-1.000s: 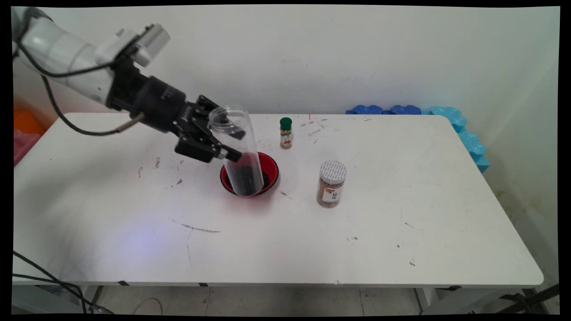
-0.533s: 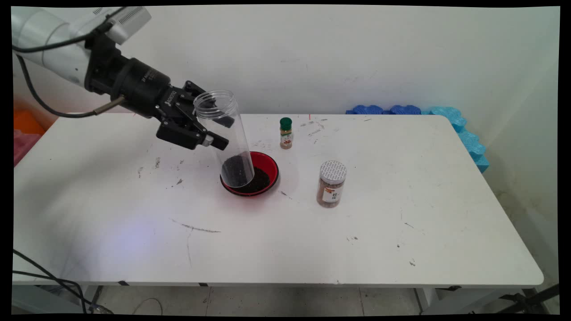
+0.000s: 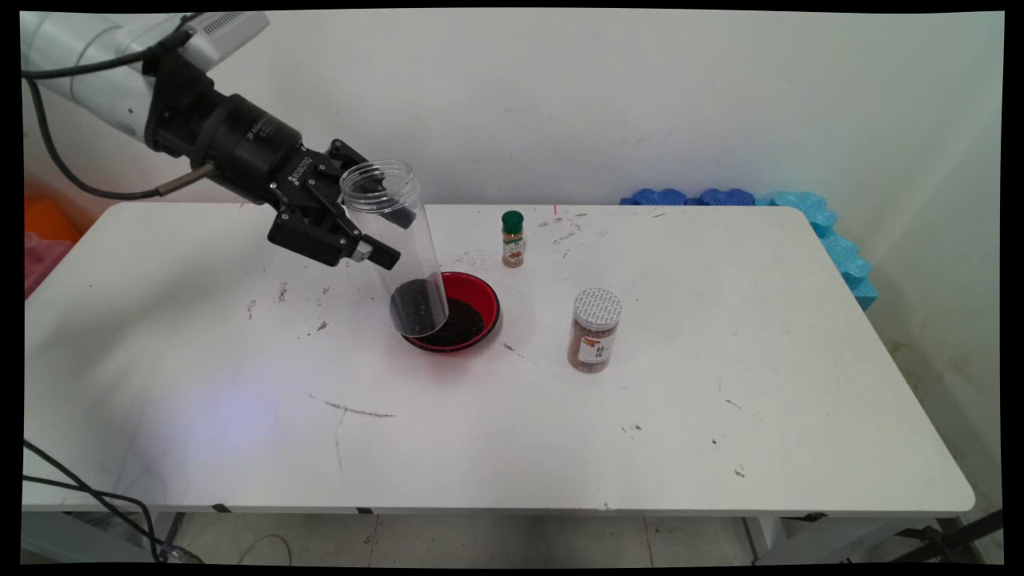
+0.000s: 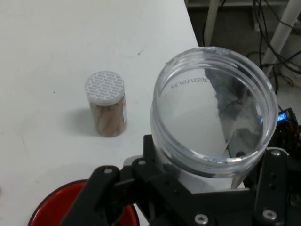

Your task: Pour the black seasoning powder in the red bowl

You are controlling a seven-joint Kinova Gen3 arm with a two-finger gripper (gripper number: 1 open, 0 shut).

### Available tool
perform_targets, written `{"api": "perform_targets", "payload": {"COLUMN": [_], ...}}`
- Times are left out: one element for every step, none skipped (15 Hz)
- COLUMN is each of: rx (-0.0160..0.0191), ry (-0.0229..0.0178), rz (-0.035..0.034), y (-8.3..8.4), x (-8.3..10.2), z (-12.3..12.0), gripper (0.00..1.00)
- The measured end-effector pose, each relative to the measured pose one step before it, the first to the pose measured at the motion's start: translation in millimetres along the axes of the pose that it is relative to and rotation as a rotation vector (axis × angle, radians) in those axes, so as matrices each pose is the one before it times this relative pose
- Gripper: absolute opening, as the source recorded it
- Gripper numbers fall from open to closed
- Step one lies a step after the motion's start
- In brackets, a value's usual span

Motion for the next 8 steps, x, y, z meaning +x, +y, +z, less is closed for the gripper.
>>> {"api": "perform_targets", "payload": {"rx": [-0.00257,-0.00441,-0.00463,-0.00727,-0.00846,-0.00827,-0.00995,-0.00839], "ry": [-0.00586,-0.00456,-0.00428,-0.00401,-0.00347,-0.00277,-0.00134,-0.00148], "rz": [-0.00736,-0.00914,-0.01008,-0.01881,-0.02733,-0.0285,-0.04291,-0.0507], "y": [-2.13,-1.54,-1.14,-1.15,-0.78,-0.55,-0.66,-0.98], "x": [-0.46,-0.55,-0.63,-0.66,-0.73,-0.49,-0.43,-0.56], "z": [0.33,0.28,0.52,0.81,0.76,0.89,0.84,0.97], "gripper": [0.0,0.0,0.0,0.0,0.0,0.0,0.0,0.0]}}
